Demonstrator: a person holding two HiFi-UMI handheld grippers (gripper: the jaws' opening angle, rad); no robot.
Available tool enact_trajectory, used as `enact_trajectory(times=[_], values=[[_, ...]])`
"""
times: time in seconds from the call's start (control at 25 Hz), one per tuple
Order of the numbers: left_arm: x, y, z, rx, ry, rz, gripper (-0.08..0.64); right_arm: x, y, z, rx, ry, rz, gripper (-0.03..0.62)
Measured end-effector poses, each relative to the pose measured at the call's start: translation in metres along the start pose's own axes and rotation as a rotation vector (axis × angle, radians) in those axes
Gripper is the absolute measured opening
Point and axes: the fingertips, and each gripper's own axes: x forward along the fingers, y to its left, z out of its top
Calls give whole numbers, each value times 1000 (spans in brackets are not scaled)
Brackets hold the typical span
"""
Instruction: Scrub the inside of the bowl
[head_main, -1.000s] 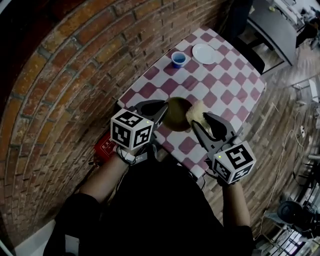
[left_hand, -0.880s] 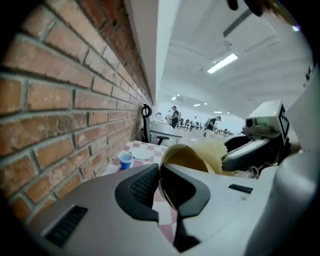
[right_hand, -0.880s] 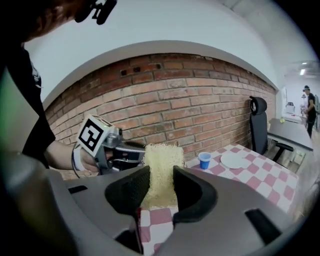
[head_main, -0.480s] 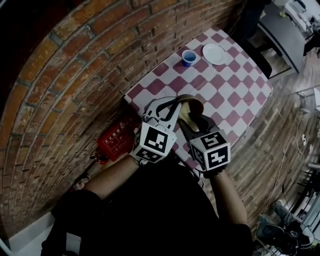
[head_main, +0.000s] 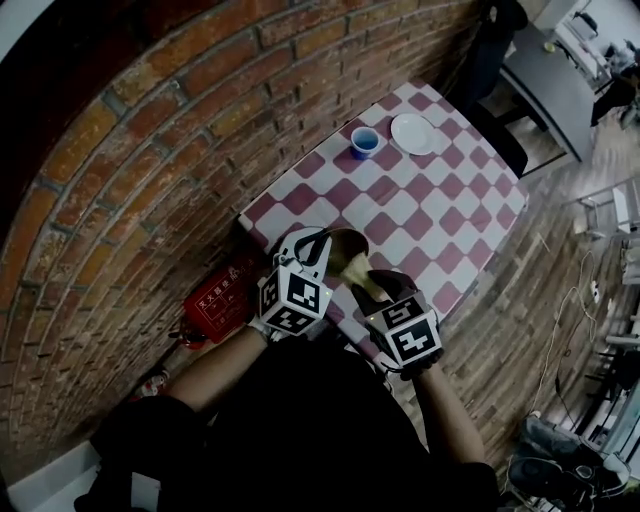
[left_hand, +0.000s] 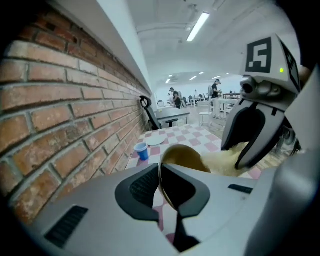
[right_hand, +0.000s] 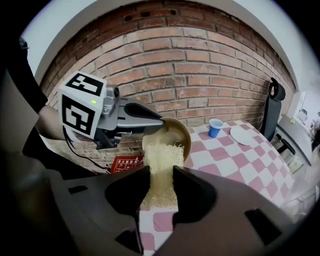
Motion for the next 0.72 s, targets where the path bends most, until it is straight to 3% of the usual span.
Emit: enact_trajectory(times=[0.08,0.24,0.4,0.52,0.72], values=[[6,15,-20,-124,45,-4,32,-7,-7,0,38,-28,-9,155],[19,47,-65,-530,138,-32,32,-19,-23,5,136,-104,-29,154],[29,73,-104,-832,190,-14,32,-21,-32,0,224,-152,-33,155],[41,88,-127,-969,215,18,32,-18,-33,-8,246,-145,-46,155],[65,109,-154,-1088,243,86,32,-15,-33,-14,272,-152,-64,155]])
